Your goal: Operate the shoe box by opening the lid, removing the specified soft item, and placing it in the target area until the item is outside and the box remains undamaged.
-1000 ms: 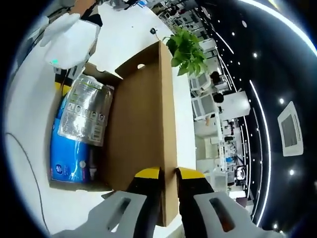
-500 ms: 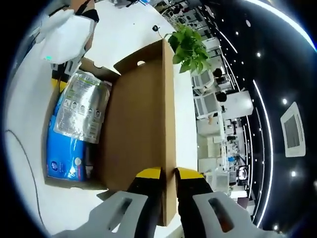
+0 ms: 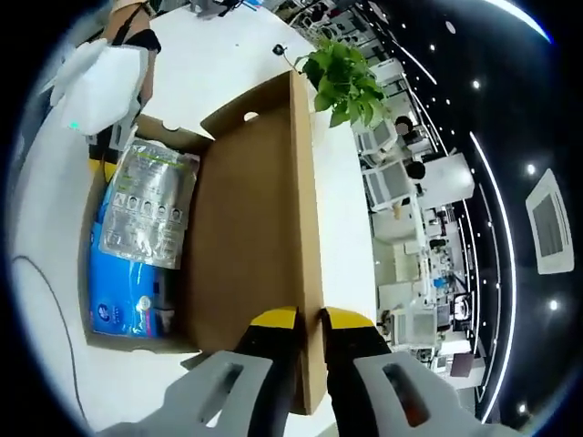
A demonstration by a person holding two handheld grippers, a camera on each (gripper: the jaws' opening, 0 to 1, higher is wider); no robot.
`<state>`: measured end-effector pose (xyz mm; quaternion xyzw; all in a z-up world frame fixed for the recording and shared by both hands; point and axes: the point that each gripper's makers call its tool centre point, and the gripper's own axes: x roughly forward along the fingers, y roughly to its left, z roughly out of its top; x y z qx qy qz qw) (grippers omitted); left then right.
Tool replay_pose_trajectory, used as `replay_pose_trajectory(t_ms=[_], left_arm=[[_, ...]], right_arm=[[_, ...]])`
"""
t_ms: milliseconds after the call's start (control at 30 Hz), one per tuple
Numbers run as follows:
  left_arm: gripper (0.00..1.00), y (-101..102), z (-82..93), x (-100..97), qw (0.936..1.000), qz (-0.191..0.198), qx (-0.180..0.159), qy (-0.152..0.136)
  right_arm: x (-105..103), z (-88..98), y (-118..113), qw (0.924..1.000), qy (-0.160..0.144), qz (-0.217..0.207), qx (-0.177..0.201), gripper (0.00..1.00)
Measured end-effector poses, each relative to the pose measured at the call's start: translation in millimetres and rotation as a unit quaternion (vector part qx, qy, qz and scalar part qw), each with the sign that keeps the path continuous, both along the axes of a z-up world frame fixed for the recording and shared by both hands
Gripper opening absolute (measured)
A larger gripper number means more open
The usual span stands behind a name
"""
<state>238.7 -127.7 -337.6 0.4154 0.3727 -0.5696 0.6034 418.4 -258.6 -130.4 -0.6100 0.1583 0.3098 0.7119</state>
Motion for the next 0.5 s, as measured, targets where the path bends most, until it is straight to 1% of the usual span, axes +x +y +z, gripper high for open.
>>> replay_pose_trajectory(t_ms=[67,133,300,500], left_arm=[[0.01,0,-0.1,0.0,1.0000,0.000,0.000,0.000],[0.01,0,-0.1,-0.1,1.0000,0.000,0.000,-0.001],[0.01,1,0.1,-0.3,1.0000,-0.001,0.000,-0.003],[0.01,0,-0.2,0.1,1.0000,0.001,-0.002,-0.003]], right_arm=[[2,-0.1,0,1.0000,0.003,-0.006,0.001,0.07],[3,-0.8,0,1.0000,0.003,-0.004,-0.007,0.07],[6,-1.5,0,0.9999,0.009,-0.005,-0.009,0.07],[14,-3.3,-1,0.9997,0.022,-0.008,-0.004,0.06]])
